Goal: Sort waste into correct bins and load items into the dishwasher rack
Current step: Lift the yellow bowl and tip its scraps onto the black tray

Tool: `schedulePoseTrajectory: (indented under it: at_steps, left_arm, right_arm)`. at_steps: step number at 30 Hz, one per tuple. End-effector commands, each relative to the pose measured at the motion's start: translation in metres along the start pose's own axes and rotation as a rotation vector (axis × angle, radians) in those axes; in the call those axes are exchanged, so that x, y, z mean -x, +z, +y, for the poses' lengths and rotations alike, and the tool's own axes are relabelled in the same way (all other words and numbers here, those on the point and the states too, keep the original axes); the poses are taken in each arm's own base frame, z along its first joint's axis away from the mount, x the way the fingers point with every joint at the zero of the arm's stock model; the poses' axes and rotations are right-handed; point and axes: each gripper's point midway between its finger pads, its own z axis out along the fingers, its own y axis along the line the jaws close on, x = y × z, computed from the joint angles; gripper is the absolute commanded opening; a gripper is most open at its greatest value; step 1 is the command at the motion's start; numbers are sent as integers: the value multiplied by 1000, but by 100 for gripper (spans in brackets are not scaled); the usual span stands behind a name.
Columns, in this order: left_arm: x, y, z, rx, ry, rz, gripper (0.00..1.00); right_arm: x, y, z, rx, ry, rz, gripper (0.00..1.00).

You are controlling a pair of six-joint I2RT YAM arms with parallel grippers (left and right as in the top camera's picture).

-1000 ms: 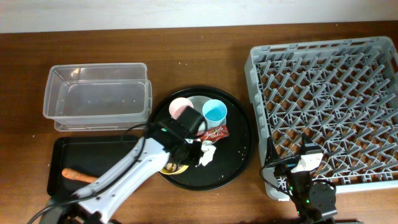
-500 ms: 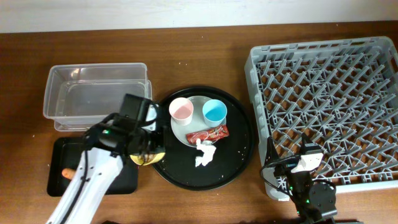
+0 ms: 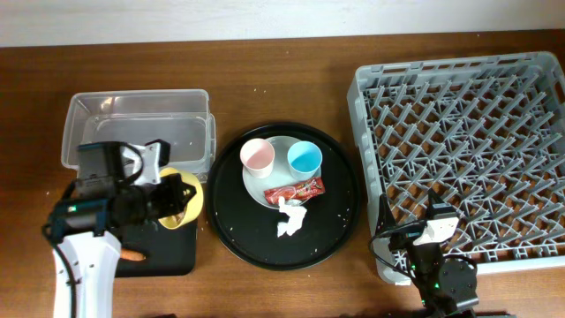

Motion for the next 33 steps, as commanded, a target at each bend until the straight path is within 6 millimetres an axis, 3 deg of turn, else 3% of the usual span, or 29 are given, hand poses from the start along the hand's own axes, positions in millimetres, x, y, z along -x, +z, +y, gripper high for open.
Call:
schedulePoseTrajectory:
  at_steps: [1, 3, 7, 11, 15, 33]
  left_arm:
    - [-1, -13, -16, -236, 91, -57, 0]
    - [-1, -18, 1, -268, 33, -105, 0]
    - [3, -41, 16, -422, -25, -267, 0]
    - [6, -63, 48, -413, -117, -419, 0]
    - [7, -80, 50, -454, -141, -500, 0]
    - [6, -83, 45, -490, -181, -500, 0]
  right_arm:
    - [-4, 0, -2, -5, -7, 9, 98]
    - [-4, 0, -1, -5, -7, 9, 98]
    - [-4, 0, -1, -5, -7, 9, 98]
    - [-4, 0, -1, -5, -7, 9, 98]
    - [-4, 0, -2, -5, -7, 9, 98]
    - [-4, 0, -2, -5, -7, 9, 98]
